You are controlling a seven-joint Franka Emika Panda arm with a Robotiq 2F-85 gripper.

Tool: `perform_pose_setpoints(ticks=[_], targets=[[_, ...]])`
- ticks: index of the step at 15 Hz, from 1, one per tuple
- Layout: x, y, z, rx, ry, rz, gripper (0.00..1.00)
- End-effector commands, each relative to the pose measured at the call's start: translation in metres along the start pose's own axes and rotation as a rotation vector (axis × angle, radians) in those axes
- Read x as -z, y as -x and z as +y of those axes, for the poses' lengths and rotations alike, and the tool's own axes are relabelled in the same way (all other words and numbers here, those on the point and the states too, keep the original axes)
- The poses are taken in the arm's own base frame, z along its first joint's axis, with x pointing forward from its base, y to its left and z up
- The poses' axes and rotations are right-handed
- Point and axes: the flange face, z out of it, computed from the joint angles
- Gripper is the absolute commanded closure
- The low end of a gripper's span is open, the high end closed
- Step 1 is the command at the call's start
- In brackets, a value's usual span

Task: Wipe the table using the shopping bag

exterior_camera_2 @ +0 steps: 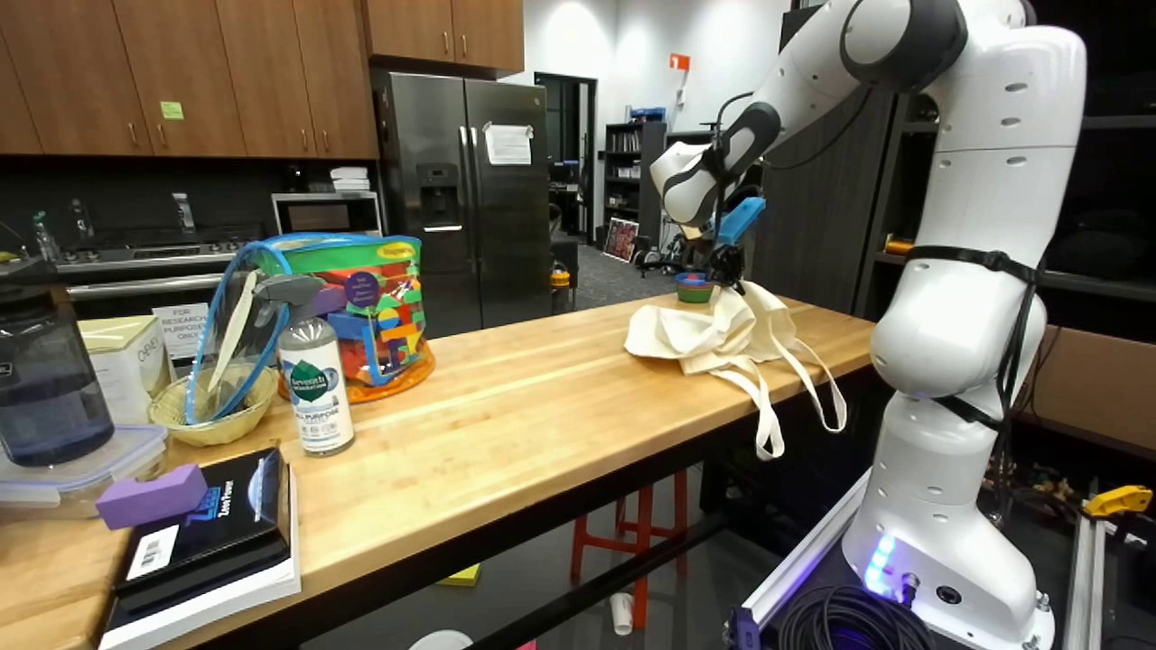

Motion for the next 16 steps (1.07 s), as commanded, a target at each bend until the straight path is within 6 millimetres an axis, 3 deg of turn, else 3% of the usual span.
perform_pose_setpoints(ticks=[1, 9, 10, 16], targets=[[0.015, -0.011, 0.017, -0.063, 0.000, 0.044, 1.00], [0.031, -0.033, 0.024, -0.241, -0.028, 0.358, 1.00], [0.051, -0.025, 0.021, -0.272, -0.049, 0.395, 1.00], [0.094, -0.024, -0.017, -0.314, -0.226, 0.620, 1.00]])
